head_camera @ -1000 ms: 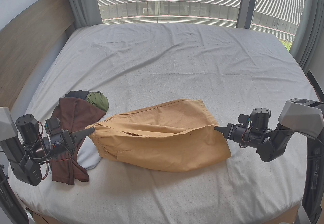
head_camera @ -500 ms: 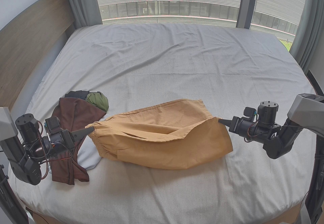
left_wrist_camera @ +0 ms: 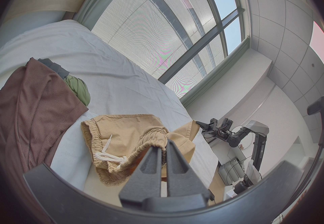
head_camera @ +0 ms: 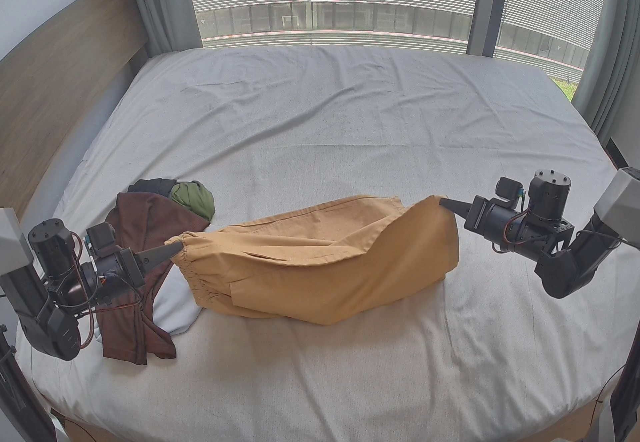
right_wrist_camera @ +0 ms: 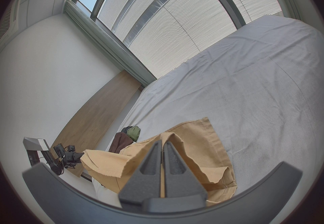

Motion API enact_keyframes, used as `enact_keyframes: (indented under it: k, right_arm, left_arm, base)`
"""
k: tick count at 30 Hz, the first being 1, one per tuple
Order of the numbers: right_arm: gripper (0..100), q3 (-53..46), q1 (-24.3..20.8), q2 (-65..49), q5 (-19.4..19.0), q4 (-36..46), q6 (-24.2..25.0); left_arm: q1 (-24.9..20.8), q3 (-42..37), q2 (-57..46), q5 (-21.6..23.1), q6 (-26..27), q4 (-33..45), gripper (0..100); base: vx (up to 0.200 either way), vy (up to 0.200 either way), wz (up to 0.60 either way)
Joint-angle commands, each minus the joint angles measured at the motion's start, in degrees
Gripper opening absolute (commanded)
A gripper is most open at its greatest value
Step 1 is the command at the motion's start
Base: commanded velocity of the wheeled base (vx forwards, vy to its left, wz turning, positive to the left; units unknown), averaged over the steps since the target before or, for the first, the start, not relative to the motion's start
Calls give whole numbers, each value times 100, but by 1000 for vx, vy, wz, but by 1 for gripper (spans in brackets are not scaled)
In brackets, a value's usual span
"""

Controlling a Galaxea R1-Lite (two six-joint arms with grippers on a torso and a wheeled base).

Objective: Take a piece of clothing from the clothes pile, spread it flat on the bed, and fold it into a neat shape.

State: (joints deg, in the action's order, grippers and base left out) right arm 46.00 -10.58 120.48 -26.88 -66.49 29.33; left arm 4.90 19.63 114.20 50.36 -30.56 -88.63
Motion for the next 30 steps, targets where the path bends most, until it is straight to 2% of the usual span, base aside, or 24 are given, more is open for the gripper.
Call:
enact_keyframes:
  k: [1,12,24,30]
  right_arm:
    - [0,76,12,-77,-1,-5,2]
    - [0,314,39,-33,-1,-13,2]
    - [0,1052,83,389,-1,312,20]
    - [0,1483,83,652,-1,444,29]
  left_arm:
    - [2,41,-3,-17,-2,-6,0]
    - [2,147,41,-211,-11,-6,0]
    - [-24,516,436,-694,-11,3,0]
    - [-68,903,788,-1116,-11,-6,0]
  base:
    - [0,0,0]
    - [0,0,0]
    - [0,0,0]
    - [0,0,0]
